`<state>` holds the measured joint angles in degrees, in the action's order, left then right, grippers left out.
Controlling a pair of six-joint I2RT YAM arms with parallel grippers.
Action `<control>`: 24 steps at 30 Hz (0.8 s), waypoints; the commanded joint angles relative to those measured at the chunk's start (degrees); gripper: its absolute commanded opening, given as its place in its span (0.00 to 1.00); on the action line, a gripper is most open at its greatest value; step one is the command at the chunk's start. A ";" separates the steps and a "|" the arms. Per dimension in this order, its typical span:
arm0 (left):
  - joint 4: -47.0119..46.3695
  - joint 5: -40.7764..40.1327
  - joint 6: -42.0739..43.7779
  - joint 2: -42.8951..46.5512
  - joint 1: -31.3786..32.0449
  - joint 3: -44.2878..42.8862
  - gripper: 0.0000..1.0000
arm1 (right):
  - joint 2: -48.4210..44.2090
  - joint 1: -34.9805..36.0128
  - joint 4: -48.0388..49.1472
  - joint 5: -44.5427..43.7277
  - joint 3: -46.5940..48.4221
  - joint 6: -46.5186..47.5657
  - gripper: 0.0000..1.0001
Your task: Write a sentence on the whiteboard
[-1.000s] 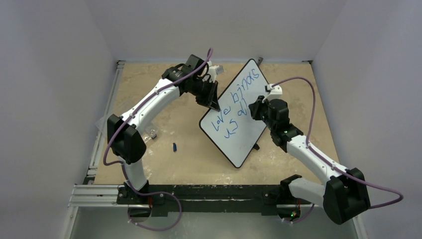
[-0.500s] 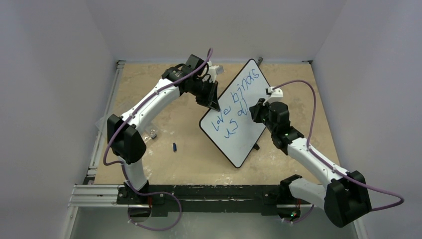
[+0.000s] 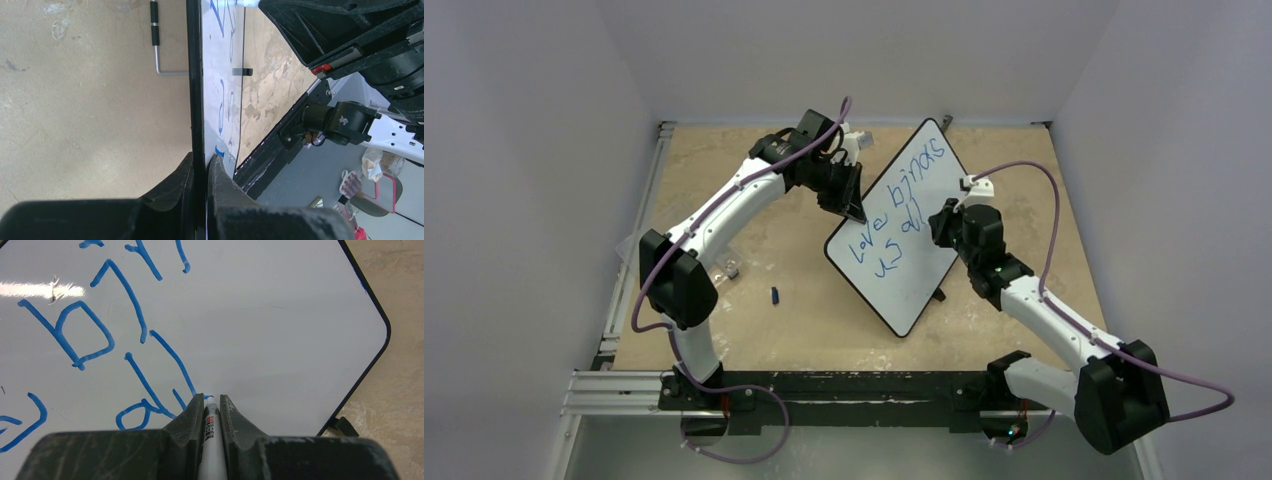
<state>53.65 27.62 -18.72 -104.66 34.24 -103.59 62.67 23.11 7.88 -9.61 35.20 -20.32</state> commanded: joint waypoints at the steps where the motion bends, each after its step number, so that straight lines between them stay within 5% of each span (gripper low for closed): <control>1: 1.82 -6.06 6.33 0.06 1.98 1.66 0.00 | 1.34 0.21 -0.59 -0.69 1.27 -0.53 0.00; 15: 1.85 -6.39 6.42 0.17 1.95 1.94 0.00 | 3.56 0.18 -1.21 -1.07 7.66 1.19 0.00; 24: 1.80 -7.15 6.35 0.07 1.97 1.83 0.00 | -3.50 0.17 -4.73 -0.59 9.99 0.58 0.00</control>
<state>53.49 27.68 -18.63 -104.53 34.26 -103.46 63.37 23.14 3.88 -10.90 41.52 -19.62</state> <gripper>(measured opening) 0.053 0.090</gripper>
